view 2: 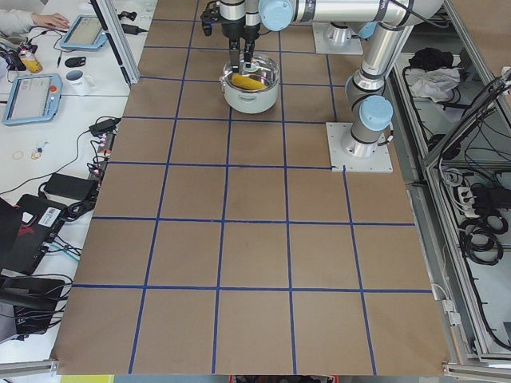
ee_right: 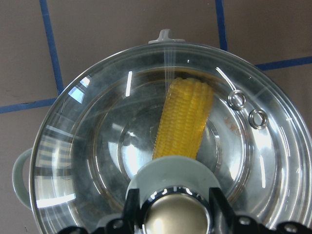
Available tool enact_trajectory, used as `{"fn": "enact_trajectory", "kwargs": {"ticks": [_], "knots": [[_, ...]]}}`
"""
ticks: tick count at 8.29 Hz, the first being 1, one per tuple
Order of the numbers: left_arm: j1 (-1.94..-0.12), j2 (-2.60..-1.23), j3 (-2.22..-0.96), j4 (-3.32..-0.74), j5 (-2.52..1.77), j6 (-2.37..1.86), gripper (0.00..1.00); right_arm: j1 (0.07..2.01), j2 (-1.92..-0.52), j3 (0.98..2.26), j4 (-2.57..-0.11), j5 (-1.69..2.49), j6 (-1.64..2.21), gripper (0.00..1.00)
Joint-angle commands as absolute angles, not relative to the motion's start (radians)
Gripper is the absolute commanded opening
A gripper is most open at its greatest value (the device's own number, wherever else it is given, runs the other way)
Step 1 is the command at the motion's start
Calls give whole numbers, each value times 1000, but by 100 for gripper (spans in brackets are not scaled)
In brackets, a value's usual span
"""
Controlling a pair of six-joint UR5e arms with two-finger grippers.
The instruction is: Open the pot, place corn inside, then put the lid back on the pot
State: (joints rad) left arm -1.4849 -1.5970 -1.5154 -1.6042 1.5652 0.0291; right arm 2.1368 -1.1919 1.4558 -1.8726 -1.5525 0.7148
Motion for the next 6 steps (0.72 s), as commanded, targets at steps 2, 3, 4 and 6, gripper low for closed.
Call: {"fn": "enact_trajectory", "kwargs": {"ticks": [2, 3, 4, 6], "knots": [[-1485, -1597, -1516, -1605, 1568, 29, 100, 2137, -1189, 1457, -1875, -1557, 713, 9], [-1485, -1597, -1516, -1605, 1569, 31, 100, 2137, -1190, 1457, -1873, -1562, 713, 9], [-1485, -1592, -1522, -1605, 1569, 31, 100, 2137, -1189, 1457, -1873, -1562, 713, 9], [-1485, -1592, -1525, -1605, 1569, 31, 100, 2137, -1190, 1457, -1873, -1562, 715, 9]]}}
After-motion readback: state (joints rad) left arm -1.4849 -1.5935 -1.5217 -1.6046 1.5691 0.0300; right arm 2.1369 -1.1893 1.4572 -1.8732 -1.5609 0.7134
